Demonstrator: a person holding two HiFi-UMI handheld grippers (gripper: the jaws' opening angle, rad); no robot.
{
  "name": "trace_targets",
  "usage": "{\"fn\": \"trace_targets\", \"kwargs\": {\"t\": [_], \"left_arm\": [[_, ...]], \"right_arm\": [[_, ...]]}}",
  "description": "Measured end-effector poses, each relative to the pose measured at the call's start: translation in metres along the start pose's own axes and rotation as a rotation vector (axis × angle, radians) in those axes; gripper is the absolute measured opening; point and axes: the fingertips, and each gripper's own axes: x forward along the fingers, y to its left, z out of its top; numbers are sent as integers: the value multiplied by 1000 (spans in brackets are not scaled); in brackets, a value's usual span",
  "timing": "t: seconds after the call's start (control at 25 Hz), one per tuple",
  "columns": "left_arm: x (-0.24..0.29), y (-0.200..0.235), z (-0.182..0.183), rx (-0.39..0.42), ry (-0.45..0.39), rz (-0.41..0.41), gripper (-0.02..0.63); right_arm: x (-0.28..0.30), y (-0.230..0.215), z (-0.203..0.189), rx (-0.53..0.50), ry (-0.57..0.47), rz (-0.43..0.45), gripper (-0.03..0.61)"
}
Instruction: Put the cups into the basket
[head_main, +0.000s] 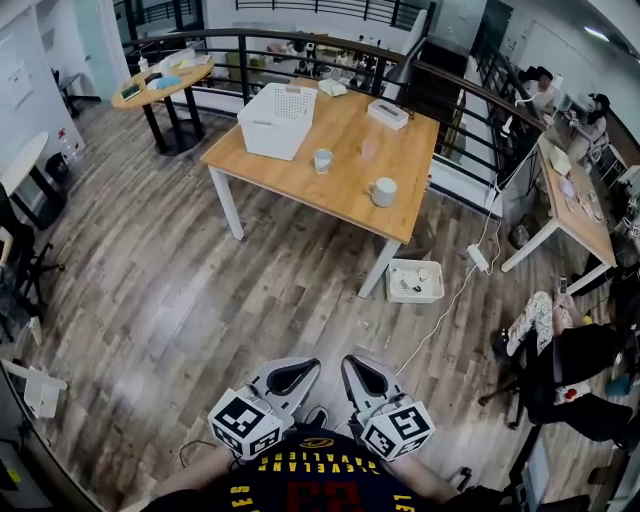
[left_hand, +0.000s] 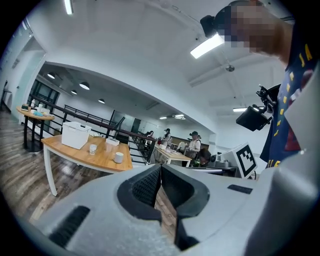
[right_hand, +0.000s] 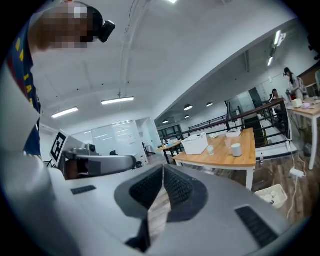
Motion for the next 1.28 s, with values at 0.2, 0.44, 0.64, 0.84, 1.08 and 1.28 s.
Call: {"fn": "trace_targets", "kwargs": {"t": [0.2, 0.44, 0.64, 0.84, 1.08, 1.28], "left_arm": [[-6, 10, -7, -33, 13, 49, 12], [4, 32, -5, -40, 25, 33, 12], [9, 69, 9, -43, 12, 12, 12], [11, 123, 32, -41, -15, -2, 12], [3, 188, 52, -44, -34, -13, 12], [-9, 236, 65, -51, -49, -8, 12]], "right_arm": [[15, 11, -10, 2, 45, 67, 17], [40, 4, -11, 9, 71, 66, 15], [77, -2, -2, 1, 73, 38, 15], [131, -2, 15, -28, 70, 24, 16], [200, 9, 24, -51, 86, 30, 15], [248, 19, 29, -59, 93, 24, 15]]}}
